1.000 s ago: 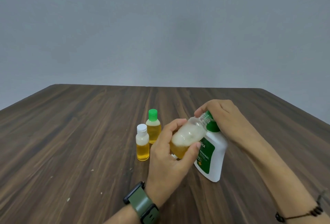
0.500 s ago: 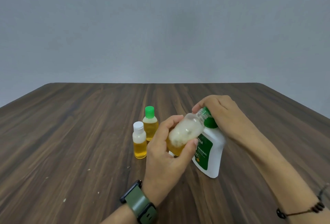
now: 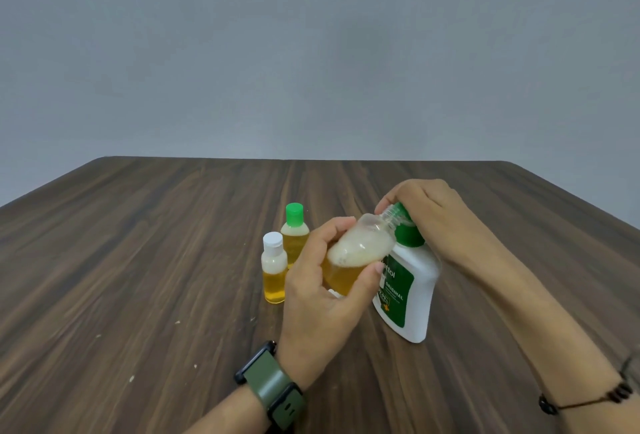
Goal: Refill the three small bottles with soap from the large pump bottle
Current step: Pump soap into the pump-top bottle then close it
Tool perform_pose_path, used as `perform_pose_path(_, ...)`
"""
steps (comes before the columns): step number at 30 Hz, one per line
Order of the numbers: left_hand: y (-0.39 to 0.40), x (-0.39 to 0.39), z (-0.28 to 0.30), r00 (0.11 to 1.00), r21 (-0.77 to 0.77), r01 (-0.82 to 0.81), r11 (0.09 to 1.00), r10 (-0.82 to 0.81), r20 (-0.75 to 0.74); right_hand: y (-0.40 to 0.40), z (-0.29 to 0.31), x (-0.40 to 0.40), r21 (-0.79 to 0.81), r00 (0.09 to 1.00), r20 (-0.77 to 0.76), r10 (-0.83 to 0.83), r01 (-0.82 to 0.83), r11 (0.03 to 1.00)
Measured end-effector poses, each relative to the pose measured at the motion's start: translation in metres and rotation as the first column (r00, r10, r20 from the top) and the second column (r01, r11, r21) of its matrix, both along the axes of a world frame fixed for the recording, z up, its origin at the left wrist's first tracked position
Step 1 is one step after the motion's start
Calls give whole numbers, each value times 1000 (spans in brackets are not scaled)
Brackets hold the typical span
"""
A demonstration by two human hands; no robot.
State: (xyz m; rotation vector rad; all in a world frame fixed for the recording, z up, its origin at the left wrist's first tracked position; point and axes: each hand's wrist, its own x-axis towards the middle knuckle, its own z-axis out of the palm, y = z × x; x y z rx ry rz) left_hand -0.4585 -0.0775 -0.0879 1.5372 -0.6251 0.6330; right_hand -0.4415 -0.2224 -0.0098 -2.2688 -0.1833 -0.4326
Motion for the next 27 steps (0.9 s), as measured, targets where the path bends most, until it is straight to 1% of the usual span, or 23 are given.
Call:
perform_pose_path(4,-2,0,-1,999,5,32,999,-31,-14,-3,-3,-3,7,1000,7,-6,6,1000)
perform_pose_path(8,0,1,2,1000,-22,19,1000,-19,-1,-1,11,-3,-37,1000,-15,9,-10,999)
perform_pose_path(12,2,0,4,1000,-7,18,1000,-18,-5,-1,13,-4,-22,1000,-15,13,-14,1000)
perform_pose_path(19,0,-1,1,999,19,31,999,-31,-14,-1,-3,-3,-5,1000,4,-4,4,1000)
perform_pose_path(24,0,0,4,999,-17,40,999,-40,-9,0,10,-3,-18,1000,-3,-8,8,1000)
perform_pose_path(27,2,1,4,999,-21,23,1000,-23,-22,1,16,-1,13,1000,-5,-9,9,1000)
